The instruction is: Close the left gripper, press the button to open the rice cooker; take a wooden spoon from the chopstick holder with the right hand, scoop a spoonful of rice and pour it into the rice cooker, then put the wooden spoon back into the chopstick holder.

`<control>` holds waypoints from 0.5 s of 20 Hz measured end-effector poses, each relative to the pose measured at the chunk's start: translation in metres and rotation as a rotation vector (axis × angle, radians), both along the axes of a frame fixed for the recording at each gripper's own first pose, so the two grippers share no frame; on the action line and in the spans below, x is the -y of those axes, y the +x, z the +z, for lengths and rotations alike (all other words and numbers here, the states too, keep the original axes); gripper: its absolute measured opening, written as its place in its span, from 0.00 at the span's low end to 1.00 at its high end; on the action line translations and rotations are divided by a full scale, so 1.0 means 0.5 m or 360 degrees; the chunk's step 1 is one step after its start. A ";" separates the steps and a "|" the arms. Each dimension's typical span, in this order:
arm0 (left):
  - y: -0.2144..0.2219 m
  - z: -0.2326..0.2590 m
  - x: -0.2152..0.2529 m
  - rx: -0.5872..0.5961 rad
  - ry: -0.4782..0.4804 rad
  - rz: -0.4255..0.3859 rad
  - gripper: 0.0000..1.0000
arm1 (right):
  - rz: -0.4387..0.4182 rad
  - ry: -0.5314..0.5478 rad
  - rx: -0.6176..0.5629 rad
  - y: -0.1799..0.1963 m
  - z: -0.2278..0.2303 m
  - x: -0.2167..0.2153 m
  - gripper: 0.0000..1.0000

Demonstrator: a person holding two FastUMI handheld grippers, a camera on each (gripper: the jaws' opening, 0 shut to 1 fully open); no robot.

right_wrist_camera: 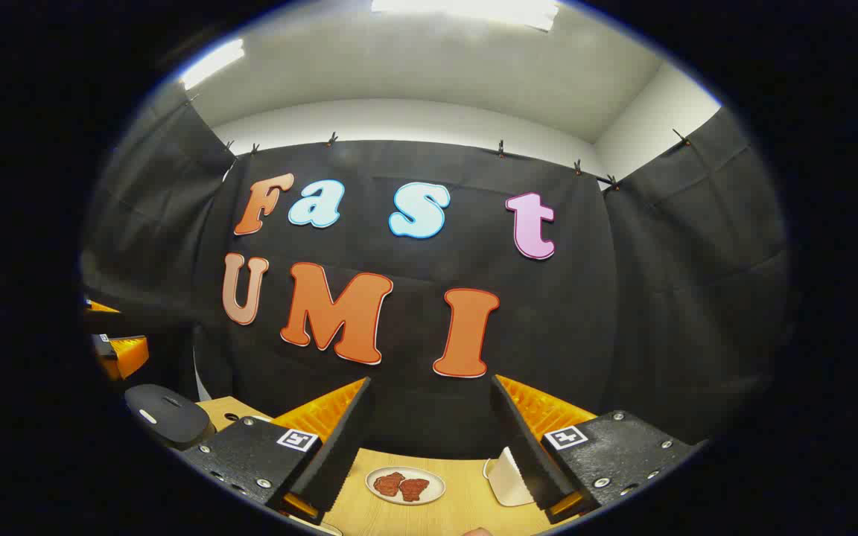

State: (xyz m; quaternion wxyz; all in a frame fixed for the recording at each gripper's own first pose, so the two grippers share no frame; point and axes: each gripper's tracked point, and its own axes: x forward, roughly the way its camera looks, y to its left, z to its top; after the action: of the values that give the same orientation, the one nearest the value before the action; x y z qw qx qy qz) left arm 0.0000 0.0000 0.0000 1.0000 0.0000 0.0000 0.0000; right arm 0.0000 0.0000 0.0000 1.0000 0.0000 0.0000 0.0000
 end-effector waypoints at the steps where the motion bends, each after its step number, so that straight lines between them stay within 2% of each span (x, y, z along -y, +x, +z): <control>1: 0.002 -0.001 -0.001 -0.0001 0.0008 -0.0002 0.97 | -0.0008 0.0000 -0.0010 -0.003 -0.004 0.002 0.96; 7: -0.002 0.011 0.008 0.0025 0.0037 -0.0053 0.99 | -0.0045 -0.0004 -0.0043 -0.016 -0.013 0.019 0.95; 8: -0.002 0.013 0.007 0.0030 0.0043 -0.0053 1.00 | -0.0049 -0.0004 -0.0046 -0.016 -0.014 0.021 0.97; 10: -0.001 0.017 0.007 0.0041 0.0055 -0.0056 0.96 | -0.0055 -0.0006 -0.0047 -0.019 -0.014 0.022 0.97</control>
State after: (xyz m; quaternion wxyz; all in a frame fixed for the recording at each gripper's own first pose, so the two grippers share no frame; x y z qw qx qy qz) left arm -0.0007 -0.0037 0.0086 0.9996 0.0172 -0.0129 -0.0176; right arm -0.0097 -0.0111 -0.0068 0.9997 -0.0019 0.0148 -0.0174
